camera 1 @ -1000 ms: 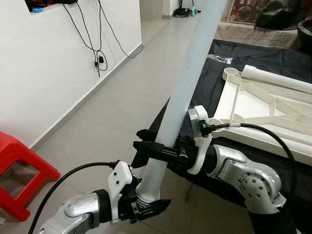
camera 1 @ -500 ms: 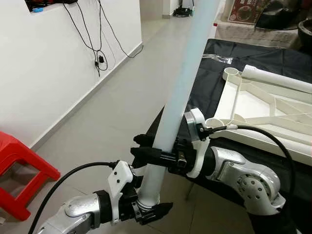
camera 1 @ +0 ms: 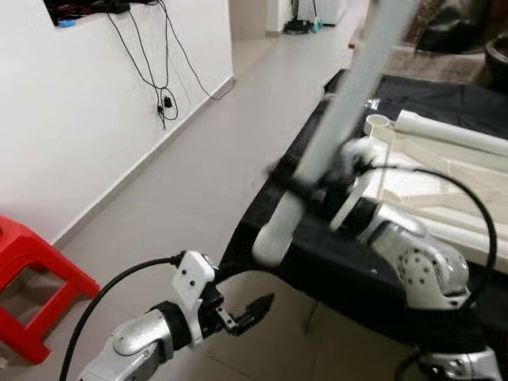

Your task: Building children table

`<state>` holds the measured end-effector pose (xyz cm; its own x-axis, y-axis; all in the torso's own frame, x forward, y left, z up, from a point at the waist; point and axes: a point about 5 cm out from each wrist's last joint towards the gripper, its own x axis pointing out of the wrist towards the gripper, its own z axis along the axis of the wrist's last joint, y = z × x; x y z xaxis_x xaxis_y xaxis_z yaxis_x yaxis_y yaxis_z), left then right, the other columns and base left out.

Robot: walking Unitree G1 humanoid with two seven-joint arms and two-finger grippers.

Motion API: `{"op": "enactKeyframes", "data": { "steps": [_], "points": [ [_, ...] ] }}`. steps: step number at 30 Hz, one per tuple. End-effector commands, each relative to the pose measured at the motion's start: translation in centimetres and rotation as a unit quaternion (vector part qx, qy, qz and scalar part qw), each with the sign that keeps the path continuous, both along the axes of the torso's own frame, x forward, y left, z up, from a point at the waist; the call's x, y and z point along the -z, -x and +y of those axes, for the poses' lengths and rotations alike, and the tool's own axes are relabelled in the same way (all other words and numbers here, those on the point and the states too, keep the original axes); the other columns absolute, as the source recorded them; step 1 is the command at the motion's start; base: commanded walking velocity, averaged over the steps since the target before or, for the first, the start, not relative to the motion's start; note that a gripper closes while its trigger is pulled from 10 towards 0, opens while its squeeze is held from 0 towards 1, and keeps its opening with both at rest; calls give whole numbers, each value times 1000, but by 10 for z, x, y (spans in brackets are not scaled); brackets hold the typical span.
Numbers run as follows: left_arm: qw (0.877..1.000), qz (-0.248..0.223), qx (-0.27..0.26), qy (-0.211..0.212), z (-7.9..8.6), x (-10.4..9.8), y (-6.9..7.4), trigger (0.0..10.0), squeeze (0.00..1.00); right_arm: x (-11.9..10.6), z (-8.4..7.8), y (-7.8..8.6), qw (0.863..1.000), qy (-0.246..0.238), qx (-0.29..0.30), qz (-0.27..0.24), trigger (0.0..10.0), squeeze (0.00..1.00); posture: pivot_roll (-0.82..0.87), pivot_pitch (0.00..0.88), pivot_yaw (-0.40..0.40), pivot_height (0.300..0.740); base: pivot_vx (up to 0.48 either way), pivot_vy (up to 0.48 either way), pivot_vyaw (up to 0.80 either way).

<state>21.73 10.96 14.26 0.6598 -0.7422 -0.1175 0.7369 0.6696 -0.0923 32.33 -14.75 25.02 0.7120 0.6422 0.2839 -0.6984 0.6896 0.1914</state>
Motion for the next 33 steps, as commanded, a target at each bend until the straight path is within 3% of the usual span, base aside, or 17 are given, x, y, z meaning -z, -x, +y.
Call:
{"op": "enactKeyframes", "data": {
  "steps": [1, 6, 8, 9, 11, 12, 19, 28, 33],
  "points": [
    [999, -16, -29, -8, 4, -1, -4, 10000, 0, -5, -9, -8, 998, -12, 66, -14, 0, 0, 112, 89, 8, 740, 0, 0, 0],
    [996, -55, -58, -37, 9, -7, -12, 10000, 0, -9, -15, -14, 993, -20, 115, -24, 0, 0, 117, 86, 7, 740, 0, 0, 0],
    [993, -73, -86, -45, 15, -10, -19, 10000, 0, -11, -18, -17, 988, -24, 149, -30, 0, 0, 117, 85, 5, 740, 0, 0, 0],
    [983, -97, -143, -55, 24, -15, -31, 10000, 0, -13, -23, -19, 977, -19, 208, -43, 0, 0, 117, 84, 7, 740, 0, 0, 0],
    [983, -97, -143, -55, 24, -15, -31, 10000, 0, -13, -23, -19, 977, -19, 208, -43, 0, 0, 117, 84, 7, 740, 0, 0, 0],
    [980, -106, -161, -55, 25, -18, -35, 10000, 0, -14, -23, -20, 970, -15, 237, -48, 10000, 0, 116, 86, 7, 740, 0, 0, 0],
    [975, -126, -179, -46, 19, -21, -39, 10000, 0, -9, -15, -22, 958, -13, 282, -60, 10000, 0, 116, 92, 7, 740, 234, -217, 0],
    [974, -125, -185, -41, 22, -19, -40, 10000, 0, -4, -10, -24, 959, -15, 278, -58, 10000, 0, 120, 101, 0, 740, 387, -278, 0],
    [970, -109, -216, -28, 29, -19, -45, 10000, 0, -6, -6, -25, 959, -18, 276, -61, 10000, 0, 124, 108, -2, 740, 0, 0, 0]
  ]
}}
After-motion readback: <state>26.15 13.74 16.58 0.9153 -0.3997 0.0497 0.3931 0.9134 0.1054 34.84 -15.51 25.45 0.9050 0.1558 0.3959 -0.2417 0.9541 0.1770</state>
